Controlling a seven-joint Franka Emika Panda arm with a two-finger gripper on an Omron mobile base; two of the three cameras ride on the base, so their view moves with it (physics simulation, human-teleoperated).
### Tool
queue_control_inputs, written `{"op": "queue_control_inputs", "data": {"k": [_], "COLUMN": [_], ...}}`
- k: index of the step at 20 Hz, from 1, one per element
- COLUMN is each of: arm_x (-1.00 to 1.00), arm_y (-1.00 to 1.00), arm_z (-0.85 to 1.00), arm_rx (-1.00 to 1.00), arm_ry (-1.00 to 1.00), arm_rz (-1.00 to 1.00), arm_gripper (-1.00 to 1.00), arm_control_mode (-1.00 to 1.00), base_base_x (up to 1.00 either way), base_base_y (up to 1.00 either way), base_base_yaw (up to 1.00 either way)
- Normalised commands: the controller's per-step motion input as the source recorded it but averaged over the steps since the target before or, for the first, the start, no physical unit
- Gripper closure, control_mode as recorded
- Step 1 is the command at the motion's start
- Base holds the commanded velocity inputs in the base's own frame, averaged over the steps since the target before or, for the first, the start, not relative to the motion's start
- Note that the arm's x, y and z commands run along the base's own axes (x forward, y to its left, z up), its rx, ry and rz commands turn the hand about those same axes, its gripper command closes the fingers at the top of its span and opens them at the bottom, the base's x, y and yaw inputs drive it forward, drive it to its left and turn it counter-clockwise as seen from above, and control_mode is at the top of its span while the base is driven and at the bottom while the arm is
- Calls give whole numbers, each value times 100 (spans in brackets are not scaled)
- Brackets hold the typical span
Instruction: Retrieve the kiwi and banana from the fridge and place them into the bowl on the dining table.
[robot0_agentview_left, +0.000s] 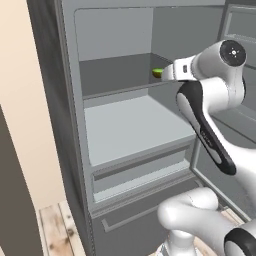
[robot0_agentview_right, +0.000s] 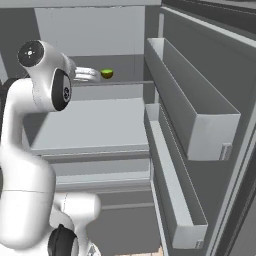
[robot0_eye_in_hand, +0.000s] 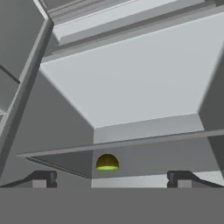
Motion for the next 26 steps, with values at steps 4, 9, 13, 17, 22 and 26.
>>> {"op": "queue_control_inputs", "data": {"k": [4,9,13,17,22,26], "arm_x": [36,38,38,38,35,36], "arm_y": [0,0,0,0,0,0], "arm_z": [2,0,-1,-1,-10,-17], "arm_rx": [0,0,0,0,0,0], "arm_ry": [0,1,0,0,0,1], "arm_rz": [0,0,0,0,0,0], "arm_gripper": [-100,-100,-100,-100,-100,-100], "arm_control_mode": [-100,-100,-100,-100,-100,-100], "base_base_x": [0,0,0,0,0,0], "base_base_y": [0,0,0,0,0,0], "base_base_yaw": [0,0,0,0,0,0]}}
